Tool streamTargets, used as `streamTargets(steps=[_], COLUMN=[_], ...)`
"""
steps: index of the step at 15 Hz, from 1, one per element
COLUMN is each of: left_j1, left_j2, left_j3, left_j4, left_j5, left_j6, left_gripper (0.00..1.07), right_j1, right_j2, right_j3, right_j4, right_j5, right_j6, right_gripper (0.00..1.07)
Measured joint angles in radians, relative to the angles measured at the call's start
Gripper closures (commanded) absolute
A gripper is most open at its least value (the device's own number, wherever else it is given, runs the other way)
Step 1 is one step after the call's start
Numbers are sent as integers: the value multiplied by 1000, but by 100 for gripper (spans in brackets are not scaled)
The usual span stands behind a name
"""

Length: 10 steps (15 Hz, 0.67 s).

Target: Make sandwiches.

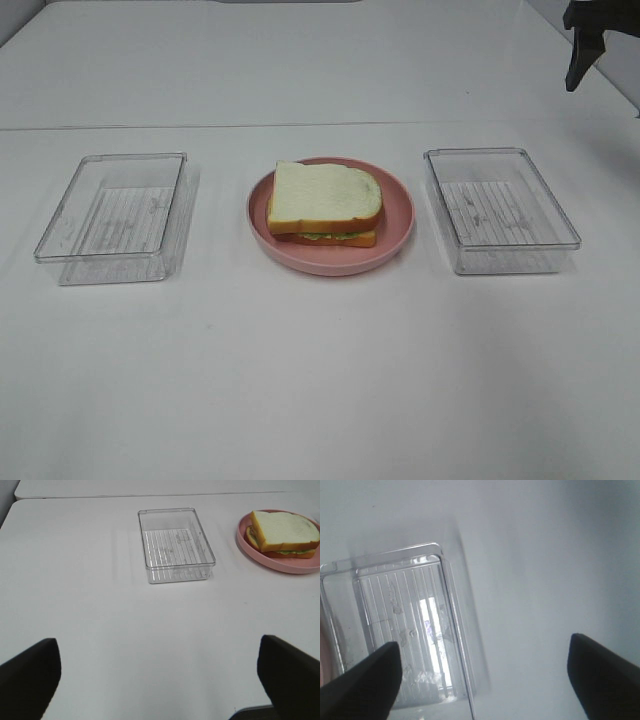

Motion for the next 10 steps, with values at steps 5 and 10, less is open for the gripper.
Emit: streamTargets(steps=[5, 10], left_j1=[0, 0], left_j2=[0, 0], left_j3=[0, 0], left_j4=[-1, -1], left_j5=[0, 0], left_j6=[0, 0], left_gripper=[6, 6], right_j1=[46, 130], right_j2=[-315, -1152], right_j3=[410, 1108], right_j4=[15, -7], right_j5=[-2, -96], right_j6=[-15, 23], right_gripper=[22, 22])
